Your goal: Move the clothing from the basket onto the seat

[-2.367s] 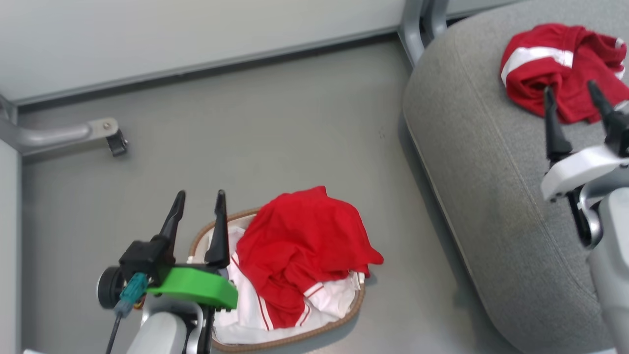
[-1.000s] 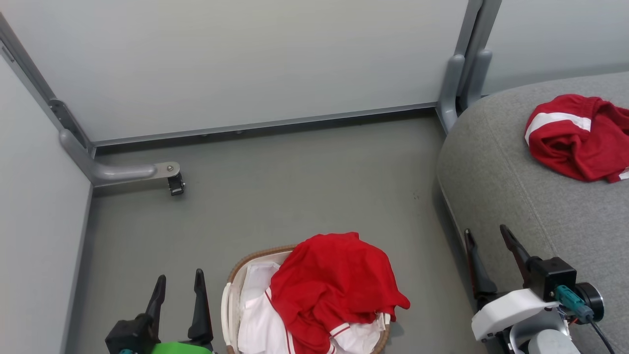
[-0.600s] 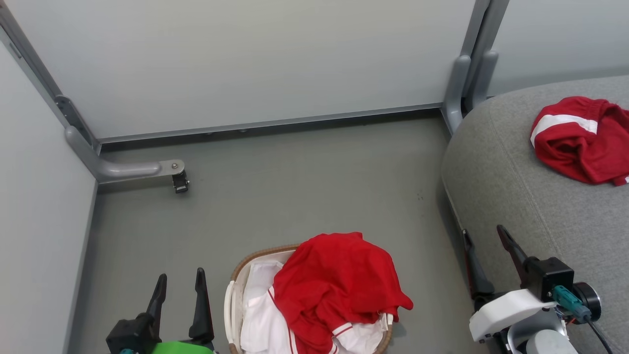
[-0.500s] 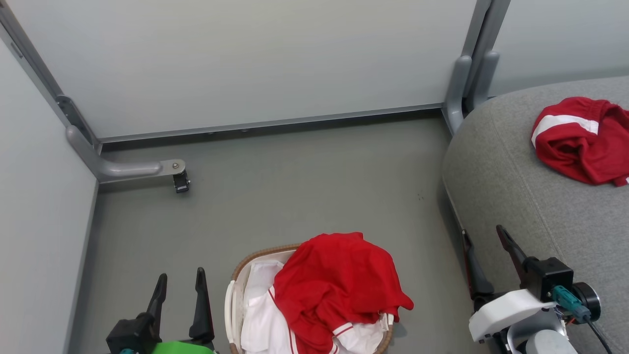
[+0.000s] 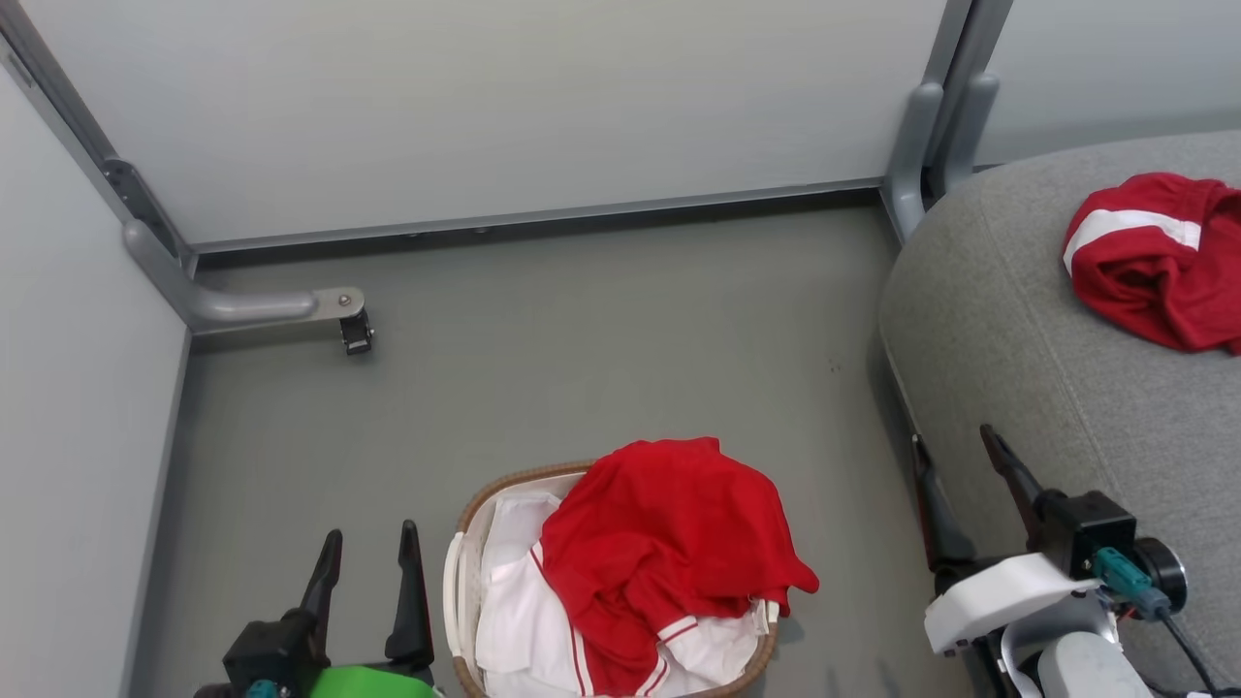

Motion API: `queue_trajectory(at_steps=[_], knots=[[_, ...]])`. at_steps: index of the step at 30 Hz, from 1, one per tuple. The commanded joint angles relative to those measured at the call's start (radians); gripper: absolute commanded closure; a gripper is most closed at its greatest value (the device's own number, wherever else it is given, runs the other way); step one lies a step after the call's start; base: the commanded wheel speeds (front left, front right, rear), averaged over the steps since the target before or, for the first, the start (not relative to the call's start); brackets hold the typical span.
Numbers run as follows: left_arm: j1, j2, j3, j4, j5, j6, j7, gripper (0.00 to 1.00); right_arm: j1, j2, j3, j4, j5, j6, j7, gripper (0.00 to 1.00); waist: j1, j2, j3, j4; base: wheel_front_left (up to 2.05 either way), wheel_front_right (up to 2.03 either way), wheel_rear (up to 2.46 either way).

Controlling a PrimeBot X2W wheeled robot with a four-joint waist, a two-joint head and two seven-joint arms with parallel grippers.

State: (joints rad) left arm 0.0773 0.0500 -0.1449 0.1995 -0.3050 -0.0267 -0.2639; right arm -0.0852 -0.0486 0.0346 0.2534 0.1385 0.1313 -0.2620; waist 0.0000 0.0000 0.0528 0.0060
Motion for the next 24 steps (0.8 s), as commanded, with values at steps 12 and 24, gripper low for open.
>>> queue_trajectory(at_steps=[12, 24], knots=[[-0.320, 0.018, -0.104, 0.133, 0.115, -0.060, 0.022, 0.00, -0.159, -0.003, -0.013, -0.070, 0.024, -0.001, -0.004, 0.00, 0.0000, 0.0000, 0.306, -0.053, 0.00, 0.00, 0.00], [-0.636, 0.040, -0.206, 0.468, 0.209, -0.078, 0.168, 0.00, -0.355, -0.003, 0.040, -0.155, 0.070, -0.001, -0.003, 0.00, 0.0000, 0.0000, 0.620, -0.195, 0.00, 0.00, 0.00]])
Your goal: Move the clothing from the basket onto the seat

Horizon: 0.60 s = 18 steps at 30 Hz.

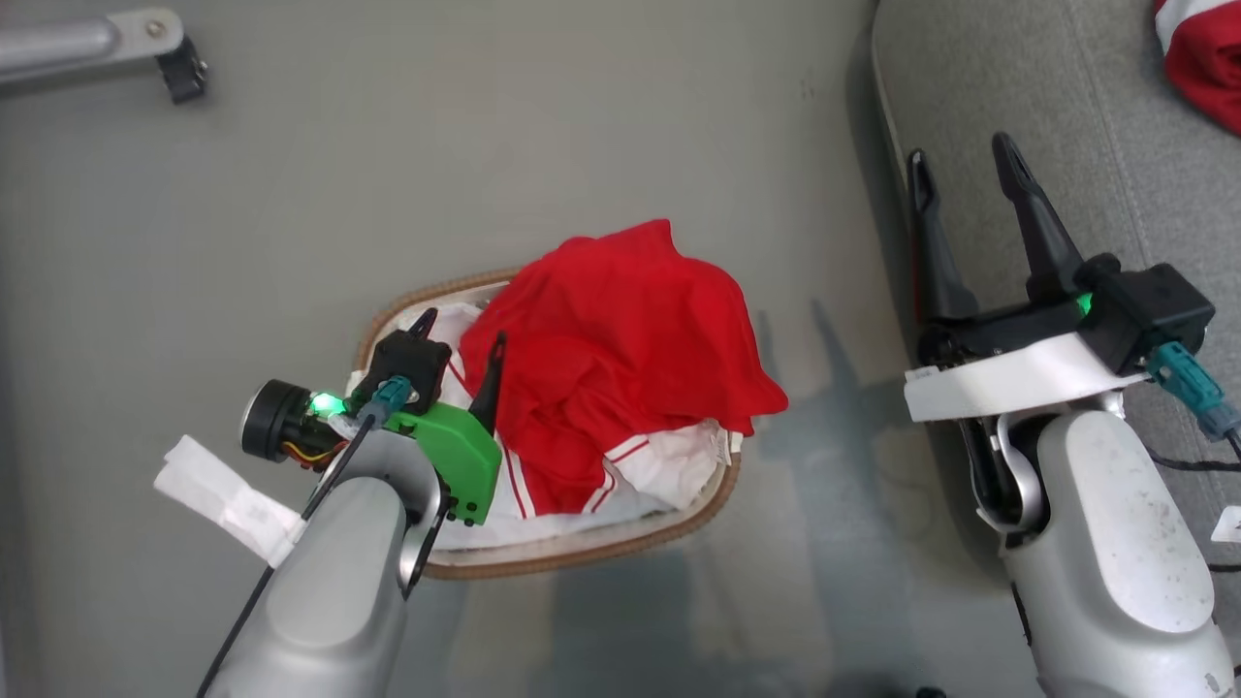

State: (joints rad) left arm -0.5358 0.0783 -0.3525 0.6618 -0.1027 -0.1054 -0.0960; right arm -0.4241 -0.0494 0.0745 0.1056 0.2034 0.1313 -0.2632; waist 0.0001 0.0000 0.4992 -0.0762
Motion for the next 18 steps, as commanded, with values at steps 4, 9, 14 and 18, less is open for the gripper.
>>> queue_trajectory(at_steps=[4, 9, 14, 18], knots=[[-0.084, 0.032, -0.017, 0.108, 0.027, -0.001, 0.027, 0.00, -0.043, -0.001, 0.021, -0.039, 0.031, -0.001, -0.002, 0.00, -0.0001, 0.0000, 0.241, -0.156, 0.00, 0.00, 0.00], [-0.152, 0.057, -0.019, 0.220, 0.041, 0.024, 0.051, 0.00, -0.058, -0.002, 0.048, -0.060, 0.059, -0.001, -0.002, 0.00, -0.0001, 0.0000, 0.298, -0.200, 0.00, 0.00, 0.00], [-0.213, 0.076, -0.017, 0.291, 0.052, 0.060, 0.071, 0.00, -0.069, -0.001, 0.068, -0.072, 0.080, -0.001, -0.002, 0.00, -0.0001, 0.0000, 0.334, -0.230, 0.00, 0.00, 0.00], [-0.247, 0.089, -0.022, 0.334, 0.053, 0.067, 0.081, 0.00, -0.082, -0.002, 0.084, -0.085, 0.100, -0.001, -0.002, 0.00, -0.0001, 0.0000, 0.356, -0.249, 0.00, 0.00, 0.00]])
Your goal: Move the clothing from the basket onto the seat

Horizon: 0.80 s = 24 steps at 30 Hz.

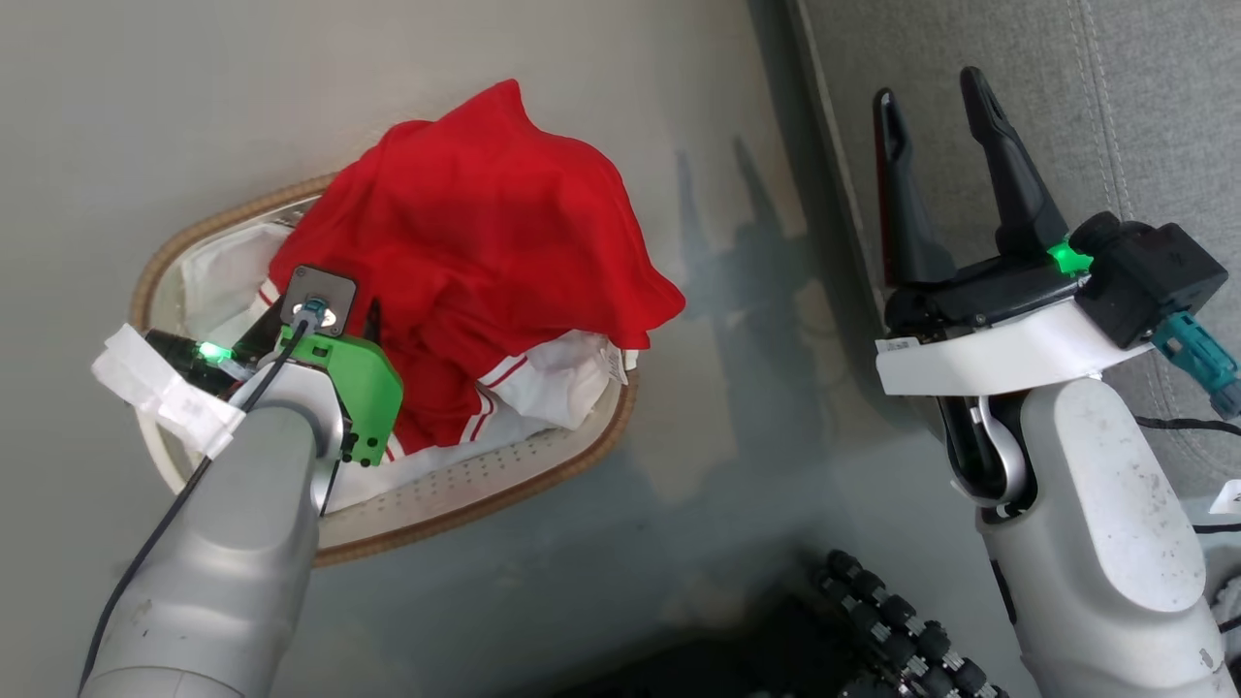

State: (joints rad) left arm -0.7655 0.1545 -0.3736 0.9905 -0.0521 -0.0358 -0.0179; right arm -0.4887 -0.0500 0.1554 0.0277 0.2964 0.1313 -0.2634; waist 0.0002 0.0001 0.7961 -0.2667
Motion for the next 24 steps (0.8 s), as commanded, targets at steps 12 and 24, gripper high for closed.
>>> queue_trajectory(at_steps=[12, 24], knots=[[-0.059, -0.004, -0.055, 0.051, 0.012, -0.029, 0.002, 0.00, -0.036, -0.001, 0.017, -0.016, 0.033, -0.001, -0.002, 0.00, -0.0002, -0.0001, 0.106, -0.083, 0.00, 0.00, 0.00], [-0.106, 0.025, -0.050, 0.071, 0.000, 0.021, -0.023, 0.13, -0.052, -0.002, 0.032, -0.013, 0.049, -0.001, -0.002, 0.00, -0.0002, -0.0001, 0.140, -0.108, 0.00, 0.00, 0.00]])
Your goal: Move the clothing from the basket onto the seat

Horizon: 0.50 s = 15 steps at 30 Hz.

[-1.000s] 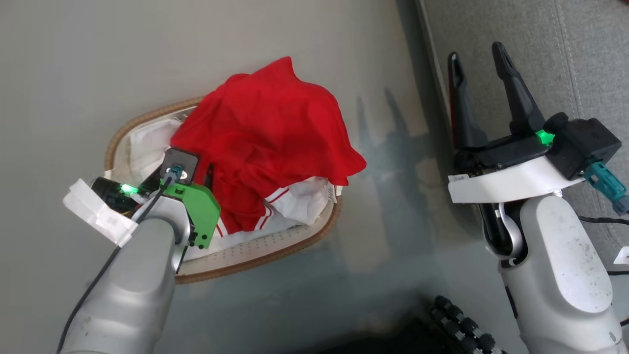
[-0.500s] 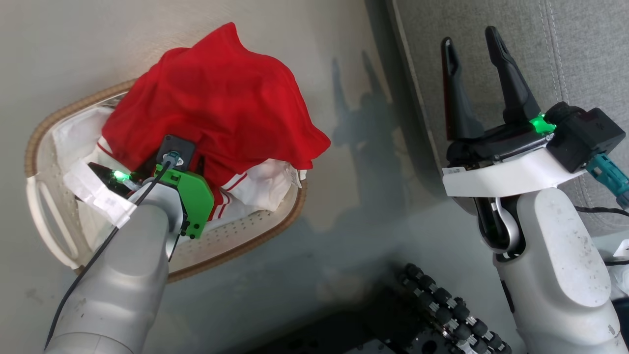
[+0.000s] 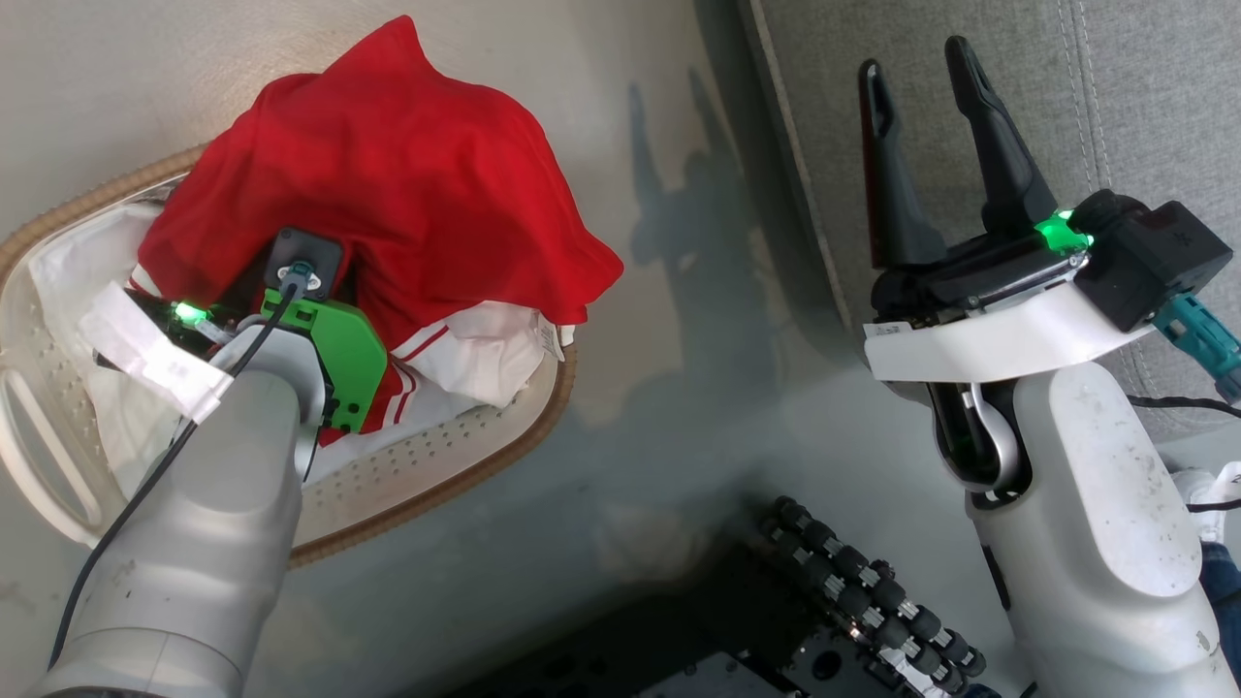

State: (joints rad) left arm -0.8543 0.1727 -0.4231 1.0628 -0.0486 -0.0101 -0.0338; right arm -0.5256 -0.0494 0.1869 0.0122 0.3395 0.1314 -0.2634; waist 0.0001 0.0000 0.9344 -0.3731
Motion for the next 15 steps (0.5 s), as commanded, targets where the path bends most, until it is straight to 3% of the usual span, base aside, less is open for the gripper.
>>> queue_trajectory(at_steps=[1, 2, 3, 9, 15], knots=[[-0.018, 0.004, 0.000, -0.004, -0.005, -0.006, -0.017, 0.32, -0.014, -0.002, 0.000, 0.004, 0.005, -0.001, -0.002, 0.00, -0.0001, 0.0000, 0.001, -0.001, 0.00, 0.00, 0.00], [-0.016, 0.002, -0.001, -0.006, -0.011, -0.006, -0.027, 0.61, -0.012, -0.002, 0.001, 0.005, 0.005, -0.001, -0.002, 0.00, -0.0001, 0.0000, 0.000, 0.000, 0.00, 0.00, 0.00], [-0.013, 0.000, -0.004, -0.007, -0.010, -0.007, -0.038, 0.98, -0.011, -0.002, 0.001, 0.007, 0.004, -0.001, -0.002, 0.00, -0.0001, 0.0000, -0.003, 0.001, 0.00, 0.00, 0.00], [0.024, -0.008, -0.017, -0.012, -0.016, -0.011, -0.123, 1.00, -0.014, -0.002, -0.006, 0.026, -0.012, -0.001, -0.002, 0.00, -0.0001, 0.0000, -0.039, 0.022, 0.00, 0.00, 0.00], [0.072, -0.019, -0.026, -0.036, -0.038, -0.042, -0.202, 1.00, 0.014, -0.003, -0.022, 0.055, -0.052, -0.001, -0.002, 0.00, -0.0001, 0.0000, -0.121, 0.062, 0.00, 0.00, 0.00]])
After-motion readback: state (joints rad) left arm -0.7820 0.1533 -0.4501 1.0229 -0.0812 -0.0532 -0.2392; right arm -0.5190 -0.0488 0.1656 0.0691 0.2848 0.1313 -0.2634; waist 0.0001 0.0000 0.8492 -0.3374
